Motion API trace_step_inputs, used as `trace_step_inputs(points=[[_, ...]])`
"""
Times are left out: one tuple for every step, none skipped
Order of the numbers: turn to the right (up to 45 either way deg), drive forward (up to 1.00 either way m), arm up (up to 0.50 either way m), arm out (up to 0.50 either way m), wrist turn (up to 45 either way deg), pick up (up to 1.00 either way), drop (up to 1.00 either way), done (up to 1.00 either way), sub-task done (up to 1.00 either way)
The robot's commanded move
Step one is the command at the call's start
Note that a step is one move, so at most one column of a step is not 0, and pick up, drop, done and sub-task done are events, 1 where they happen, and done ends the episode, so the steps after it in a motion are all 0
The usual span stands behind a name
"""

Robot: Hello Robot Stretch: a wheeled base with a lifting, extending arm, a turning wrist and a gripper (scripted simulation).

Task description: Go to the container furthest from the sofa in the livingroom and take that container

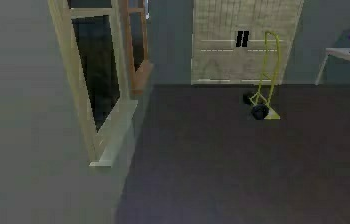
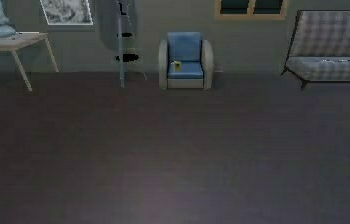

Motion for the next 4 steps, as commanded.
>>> trace_step_inputs(points=[[45.0,0.0,0.0,0.0,0.0,0.0,0.0,0.0,0.0],[24.0,0.0,0.0,0.0,0.0,0.0,0.0,0.0,0.0],[0.0,0.15,0.0,0.0,0.0,0.0,0.0,0.0,0.0],[21.0,0.0,0.0,0.0,0.0,0.0,0.0,0.0,0.0]])
